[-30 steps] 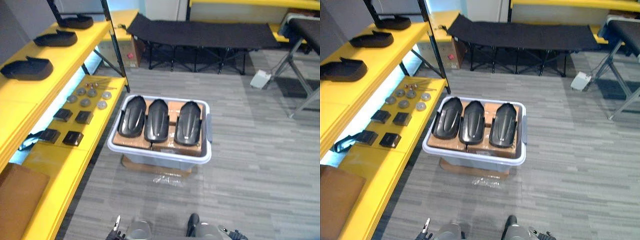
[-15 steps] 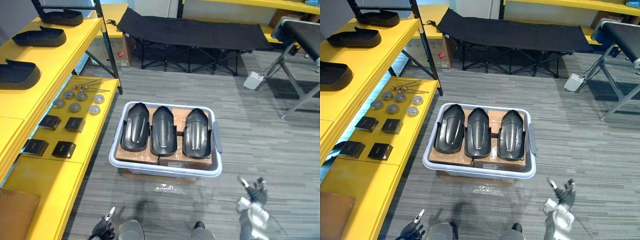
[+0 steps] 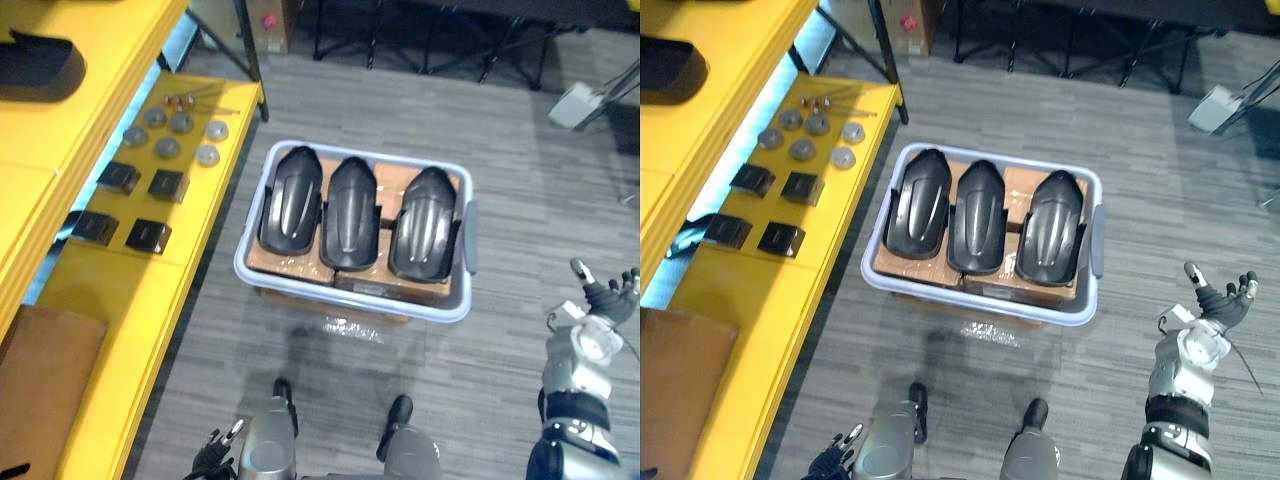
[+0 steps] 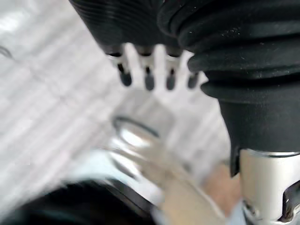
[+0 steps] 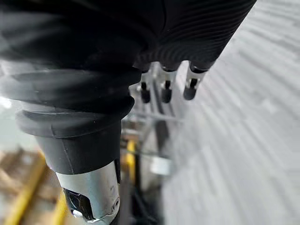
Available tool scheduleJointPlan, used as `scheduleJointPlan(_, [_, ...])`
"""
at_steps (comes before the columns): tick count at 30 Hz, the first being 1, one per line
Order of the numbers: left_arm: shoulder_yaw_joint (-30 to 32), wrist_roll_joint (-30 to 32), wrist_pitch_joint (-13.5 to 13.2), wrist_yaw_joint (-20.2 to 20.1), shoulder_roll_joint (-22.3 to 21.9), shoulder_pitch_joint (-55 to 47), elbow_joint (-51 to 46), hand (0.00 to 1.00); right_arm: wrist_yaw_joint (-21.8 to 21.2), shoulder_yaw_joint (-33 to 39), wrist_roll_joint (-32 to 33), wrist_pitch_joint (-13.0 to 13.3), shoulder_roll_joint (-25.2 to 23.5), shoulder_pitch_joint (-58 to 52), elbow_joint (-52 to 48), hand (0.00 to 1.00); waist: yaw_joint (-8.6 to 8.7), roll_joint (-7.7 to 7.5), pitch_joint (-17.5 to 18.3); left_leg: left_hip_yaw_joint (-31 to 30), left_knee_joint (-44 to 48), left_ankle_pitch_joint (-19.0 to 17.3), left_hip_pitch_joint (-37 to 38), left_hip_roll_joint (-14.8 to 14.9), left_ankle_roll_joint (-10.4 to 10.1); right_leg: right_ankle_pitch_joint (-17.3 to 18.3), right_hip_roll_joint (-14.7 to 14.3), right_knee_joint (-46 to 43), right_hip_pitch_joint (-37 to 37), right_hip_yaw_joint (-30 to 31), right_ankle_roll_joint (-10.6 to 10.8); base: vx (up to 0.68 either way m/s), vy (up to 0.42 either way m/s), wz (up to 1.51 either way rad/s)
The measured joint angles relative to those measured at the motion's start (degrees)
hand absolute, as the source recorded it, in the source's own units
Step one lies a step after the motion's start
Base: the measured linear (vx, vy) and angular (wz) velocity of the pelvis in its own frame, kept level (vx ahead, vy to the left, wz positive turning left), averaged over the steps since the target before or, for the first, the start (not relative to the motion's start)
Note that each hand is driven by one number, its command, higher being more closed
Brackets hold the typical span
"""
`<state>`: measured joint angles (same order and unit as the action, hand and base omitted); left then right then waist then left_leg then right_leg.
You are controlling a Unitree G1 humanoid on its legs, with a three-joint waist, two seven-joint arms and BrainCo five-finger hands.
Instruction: Walk over and take plastic housings, then place them on the shelf
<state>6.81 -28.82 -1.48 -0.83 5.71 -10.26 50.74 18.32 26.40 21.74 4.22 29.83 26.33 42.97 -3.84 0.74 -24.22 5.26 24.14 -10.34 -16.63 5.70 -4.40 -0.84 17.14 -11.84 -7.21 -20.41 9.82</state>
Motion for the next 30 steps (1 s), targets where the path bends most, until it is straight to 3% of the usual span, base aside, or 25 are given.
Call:
scheduleJointPlan(2, [-0.9, -0.3, -1.1, -0.5, 0.1, 0.1, 0.1, 0.00, -0.9, -2.7, 0.0, -0.4, 3.7, 4.8, 5.7, 0.00, -0.16, 0.58, -0.7, -0.6, 1.3, 0.0, -2.4, -0.5, 0.1, 0.3, 0.7, -1.8, -2.3, 0.0, -0.1, -0.07, 0.048, 0.16])
scheduleJointPlan(6, [-3.5, -2.5, -2.1, -2.2, -0.1, 2.8, 0.7, 0.00, -1.2, -8.2, 0.0, -1.2, 11.3, 16.0, 15.3, 0.00, -1.64, 3.27, -2.7, -2.8, 3.6, 0.0, -7.3, -1.6, 0.4, 0.7, 1.8, -5.0, -6.8, -0.1, -0.1, -0.11, 0.046, 0.16])
scheduleJointPlan(8, [-4.8, -2.9, -2.2, -2.8, -0.3, 3.9, 2.0, 0.00, -1.4, -11.9, 0.0, -3.5, 14.0, 21.8, 19.2, 0.00, -2.50, 4.78, -3.6, -3.6, 4.7, 0.1, -10.0, -1.7, 0.8, 1.1, 2.0, -6.7, -9.3, -0.1, 0.0, -0.10, 0.016, 0.13])
scheduleJointPlan(12, [-5.9, -2.9, -2.3, -3.1, -0.7, 4.1, 2.4, 0.00, -1.4, -14.4, 0.0, -5.7, 16.3, 25.2, 21.8, 0.00, -3.53, 6.33, -4.6, -4.7, 6.1, 0.4, -12.9, -2.1, 1.2, 1.7, 2.3, -8.5, -11.7, -0.3, 0.0, -0.06, 0.001, 0.10])
scheduleJointPlan(15, [-6.5, -3.3, -2.6, -3.4, -0.8, 4.2, 2.7, 0.00, -1.9, -16.7, -0.2, -7.0, 17.3, 27.1, 23.1, 0.00, -3.99, 6.39, -4.5, -4.8, 6.7, 0.5, -14.6, -2.3, 1.3, 1.9, 2.8, -9.8, -13.6, -0.1, -0.1, -0.03, 0.003, 0.05])
scheduleJointPlan(19, [-8.2, -4.9, -3.4, -4.5, -0.9, 6.0, 4.5, 0.00, -2.5, -18.3, -1.7, -7.9, 19.8, 29.4, 23.4, 0.00, -5.07, 7.91, -5.3, -5.5, 8.3, 0.5, -16.2, -2.3, 1.4, 2.0, 2.8, -10.8, -14.7, -0.1, -0.2, -0.02, 0.005, 0.02])
scheduleJointPlan(24, [-8.7, -6.4, -3.9, -4.7, -1.1, 6.1, 4.6, 0.00, -4.9, -22.7, -4.4, -9.1, 19.7, 30.3, 25.7, 0.00, -5.86, 8.10, -5.4, -5.9, 8.4, 0.5, -17.2, -2.2, 1.4, 2.3, 2.8, -11.8, -16.0, 0.0, -0.5, -0.02, -0.003, 0.00])
scheduleJointPlan(30, [-10.9, -7.4, -4.7, -5.1, -1.5, 7.0, 5.0, 0.00, -6.3, -24.8, -6.9, -9.2, 20.0, 30.6, 26.1, 0.00, -7.42, 9.40, -5.6, -6.1, 8.2, 0.8, -17.8, -2.4, 1.3, 2.5, 3.0, -12.5, -17.0, 0.0, -0.6, 0.00, 0.000, 0.00])
